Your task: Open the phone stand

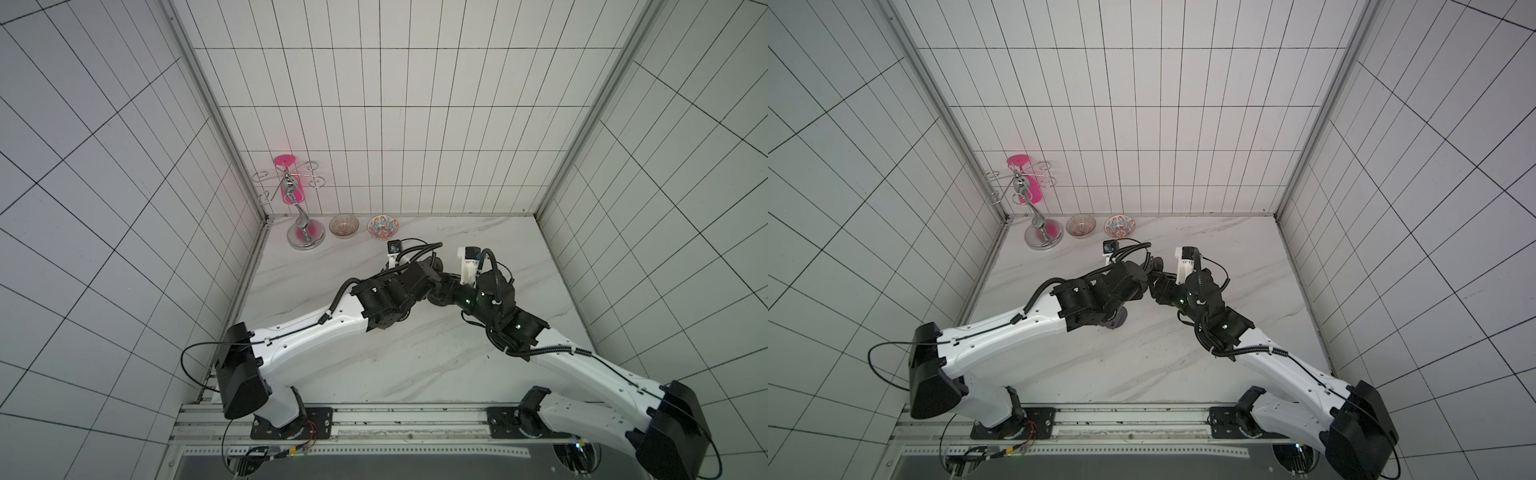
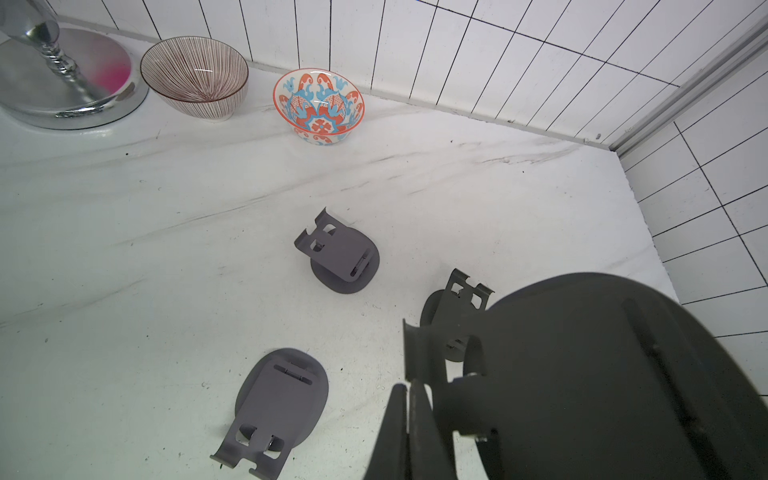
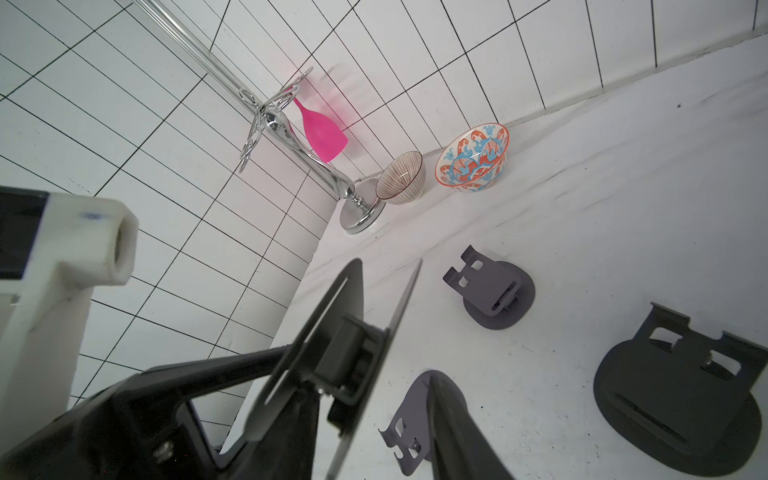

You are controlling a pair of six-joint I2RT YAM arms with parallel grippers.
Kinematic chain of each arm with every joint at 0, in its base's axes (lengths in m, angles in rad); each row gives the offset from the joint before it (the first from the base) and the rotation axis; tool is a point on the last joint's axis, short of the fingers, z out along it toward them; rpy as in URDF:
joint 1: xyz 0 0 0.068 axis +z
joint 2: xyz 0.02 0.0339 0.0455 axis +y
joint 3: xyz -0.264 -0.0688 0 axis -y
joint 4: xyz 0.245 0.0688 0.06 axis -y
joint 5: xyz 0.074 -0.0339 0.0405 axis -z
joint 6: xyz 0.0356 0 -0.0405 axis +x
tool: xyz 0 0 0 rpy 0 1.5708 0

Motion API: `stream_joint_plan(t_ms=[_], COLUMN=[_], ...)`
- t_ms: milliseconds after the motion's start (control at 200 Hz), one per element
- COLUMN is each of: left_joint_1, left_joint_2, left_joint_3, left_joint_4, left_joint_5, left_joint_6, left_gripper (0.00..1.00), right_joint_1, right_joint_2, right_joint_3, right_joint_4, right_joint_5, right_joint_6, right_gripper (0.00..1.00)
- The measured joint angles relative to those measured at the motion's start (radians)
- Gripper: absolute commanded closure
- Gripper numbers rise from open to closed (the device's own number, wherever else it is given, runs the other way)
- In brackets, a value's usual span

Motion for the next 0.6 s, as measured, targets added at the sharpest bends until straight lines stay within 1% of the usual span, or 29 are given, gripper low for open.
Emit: stream_joint_plan(t_ms=[175, 320, 395, 510, 600], left_joint_1=[0.0, -0.002, -0.006, -0.018, -0.023], left_joint_2=[0.0, 0.0, 0.0, 0.0, 0.0], left_joint_3=[0.0, 0.0, 0.0, 0.0, -0.003], left_joint_4=[0.001, 0.001, 0.004, 0.008, 0.016], left_joint_5=[0.0, -0.001, -0.007, -0.028, -0.048], left_joint_6=[0.0, 0.005, 0.008, 0.019, 0.023], left_gripper=[1.0, 1.0, 1.0, 1.0, 1.0], right_joint_1=[0.001, 0.006, 0.006, 0.007, 0.009], right_joint_2=[-0.001, -0.002, -0.002, -0.002, 0.002], right_joint_3=[0.0, 0.0, 0.0, 0.003, 0.013], right_joint_4=[0.002, 0.002, 0.003, 0.006, 0.006], right_joint_5=[-0.002, -0.003, -0.007, -0.014, -0.016], right_joint_6=[0.0, 0.0, -0.001, -0.003, -0.008], right_gripper=[0.61, 0.71, 0.72, 0.79, 0.86])
